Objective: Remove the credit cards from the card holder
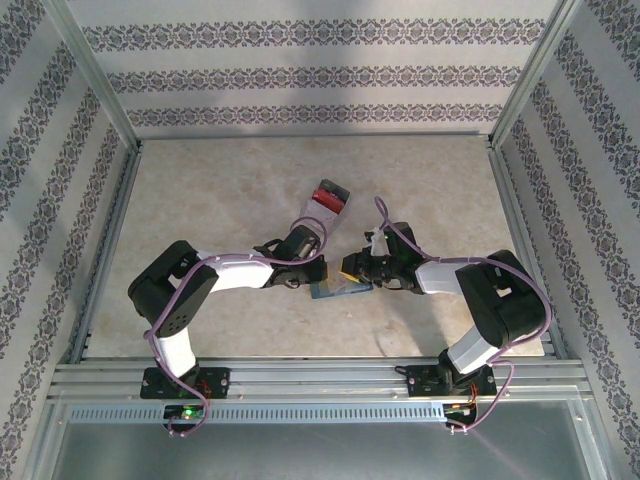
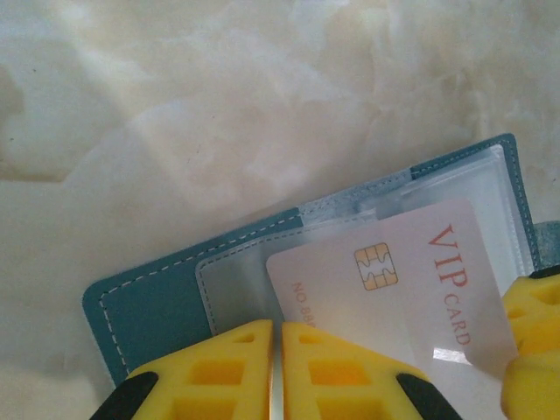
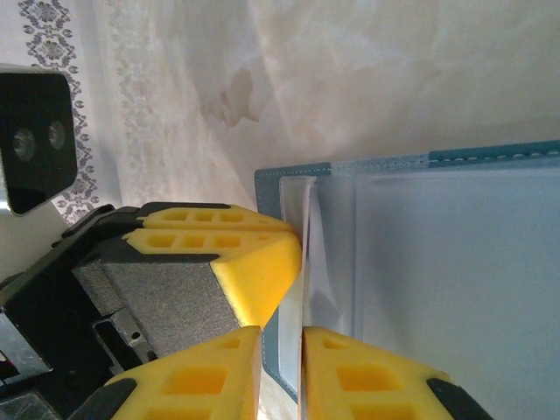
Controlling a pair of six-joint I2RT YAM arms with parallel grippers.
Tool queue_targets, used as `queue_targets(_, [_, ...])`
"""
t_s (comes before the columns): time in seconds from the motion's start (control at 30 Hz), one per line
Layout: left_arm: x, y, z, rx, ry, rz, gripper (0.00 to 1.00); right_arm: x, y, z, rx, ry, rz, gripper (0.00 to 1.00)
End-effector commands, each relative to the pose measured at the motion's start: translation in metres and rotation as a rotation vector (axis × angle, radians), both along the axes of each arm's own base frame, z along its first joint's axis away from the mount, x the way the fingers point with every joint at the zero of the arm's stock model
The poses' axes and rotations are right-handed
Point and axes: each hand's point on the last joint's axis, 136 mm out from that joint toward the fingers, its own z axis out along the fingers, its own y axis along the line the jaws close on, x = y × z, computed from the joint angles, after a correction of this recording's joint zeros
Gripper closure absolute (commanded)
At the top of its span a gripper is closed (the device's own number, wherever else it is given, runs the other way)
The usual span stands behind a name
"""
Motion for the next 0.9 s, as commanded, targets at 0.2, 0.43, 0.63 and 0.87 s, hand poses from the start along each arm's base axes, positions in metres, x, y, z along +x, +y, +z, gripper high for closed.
queue_targets(0.2, [-0.008,0.0,-0.011,0.015,0.024,-0.005,0.89,0.001,0.006,0.001,0.056,-0.008,0.017,0.79])
queue_targets(0.43, [-0.008,0.002,-0.012,0.018,0.026,0.0,0.9,0.0,0.008,-0.002,0.054,-0.002,0.027,0.73])
queue_targets(0.63, [-0.009,0.004,-0.012,0.021,0.022,0.008,0.9,-0.002,0.01,-0.006,0.051,0.004,0.03,0.8])
queue_targets(0.87, [-0.011,0.011,-0.013,0.034,0.024,0.026,0.9,0.0,0.006,-0.001,0.06,-0.012,0.022,0.83])
